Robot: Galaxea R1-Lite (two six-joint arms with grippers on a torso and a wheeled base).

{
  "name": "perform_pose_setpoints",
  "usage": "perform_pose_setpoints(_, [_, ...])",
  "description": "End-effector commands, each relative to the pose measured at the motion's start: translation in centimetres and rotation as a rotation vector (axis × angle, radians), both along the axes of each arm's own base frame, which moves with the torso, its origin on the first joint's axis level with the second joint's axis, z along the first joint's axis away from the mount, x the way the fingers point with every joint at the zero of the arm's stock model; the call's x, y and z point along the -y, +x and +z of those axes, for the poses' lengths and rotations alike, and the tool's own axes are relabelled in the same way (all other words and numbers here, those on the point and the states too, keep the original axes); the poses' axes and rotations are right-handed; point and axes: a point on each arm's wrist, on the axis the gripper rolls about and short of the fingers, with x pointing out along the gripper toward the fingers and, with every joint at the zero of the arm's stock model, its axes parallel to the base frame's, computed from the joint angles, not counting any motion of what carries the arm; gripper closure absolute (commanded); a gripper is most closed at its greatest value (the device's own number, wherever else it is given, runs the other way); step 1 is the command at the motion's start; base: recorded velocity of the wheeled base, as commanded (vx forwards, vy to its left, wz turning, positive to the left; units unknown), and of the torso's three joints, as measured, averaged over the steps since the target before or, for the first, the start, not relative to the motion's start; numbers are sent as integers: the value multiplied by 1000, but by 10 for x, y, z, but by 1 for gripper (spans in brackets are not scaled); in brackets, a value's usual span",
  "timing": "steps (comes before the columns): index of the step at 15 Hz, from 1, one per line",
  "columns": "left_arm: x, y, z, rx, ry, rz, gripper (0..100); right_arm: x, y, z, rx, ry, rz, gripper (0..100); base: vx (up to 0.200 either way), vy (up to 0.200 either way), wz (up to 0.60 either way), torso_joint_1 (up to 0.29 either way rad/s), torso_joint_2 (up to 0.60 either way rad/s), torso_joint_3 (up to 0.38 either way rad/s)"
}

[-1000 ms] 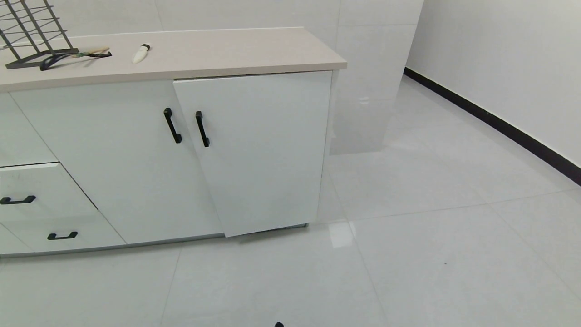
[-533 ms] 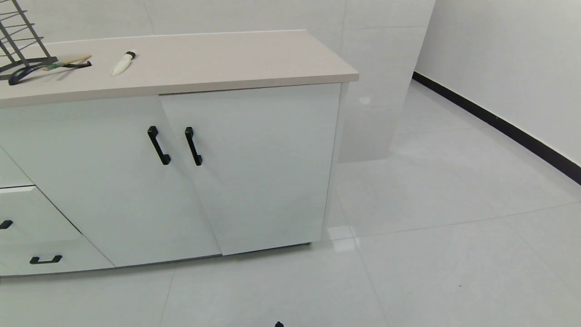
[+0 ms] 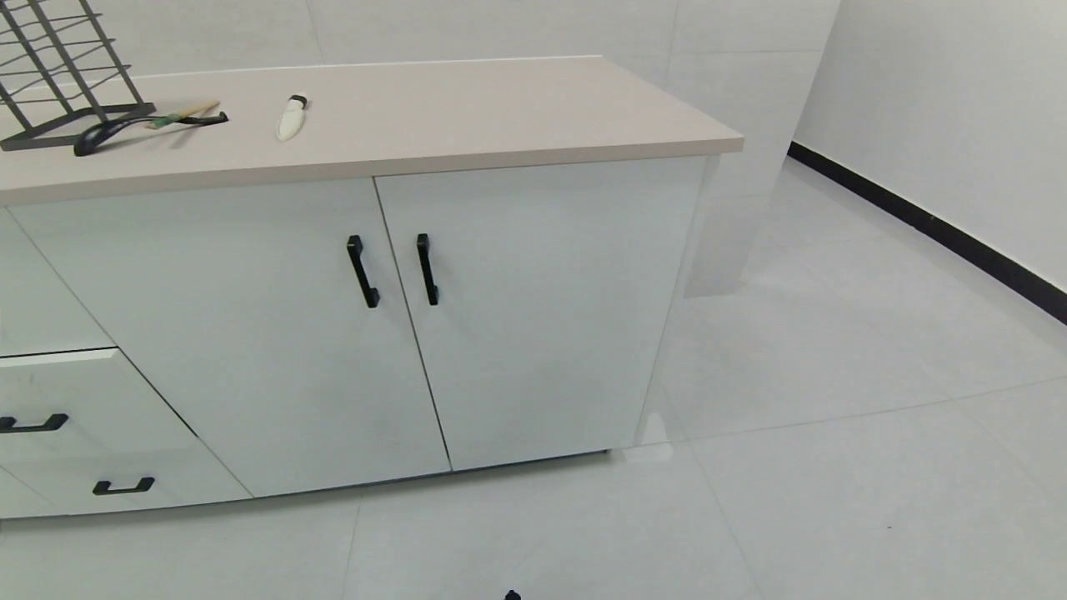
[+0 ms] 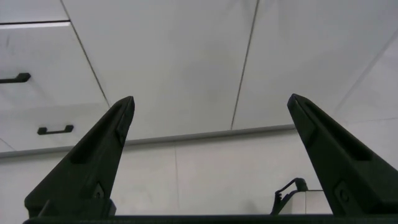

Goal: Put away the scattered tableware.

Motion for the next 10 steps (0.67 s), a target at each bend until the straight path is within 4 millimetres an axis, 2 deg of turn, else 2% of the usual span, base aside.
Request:
perform_pose_setpoints(1, [0, 0, 0, -1, 0, 0, 0, 0, 0, 0, -2, 0, 1, 100, 0, 200, 0, 2, 2, -2])
perform_pose_setpoints(2, [0, 0, 0, -1, 0, 2, 0, 0, 0, 0, -2, 0, 0, 100, 0, 200, 0, 7, 2, 2])
perform_pose_setpoints(9, [0, 0, 0, -1, 0, 2, 0, 0, 0, 0, -2, 0, 0, 100, 200, 200, 0, 0, 1, 1])
perform_pose_setpoints(10, [0, 0, 0, -1, 0, 2, 0, 0, 0, 0, -2, 0, 0, 100, 0, 200, 0, 7, -2, 2])
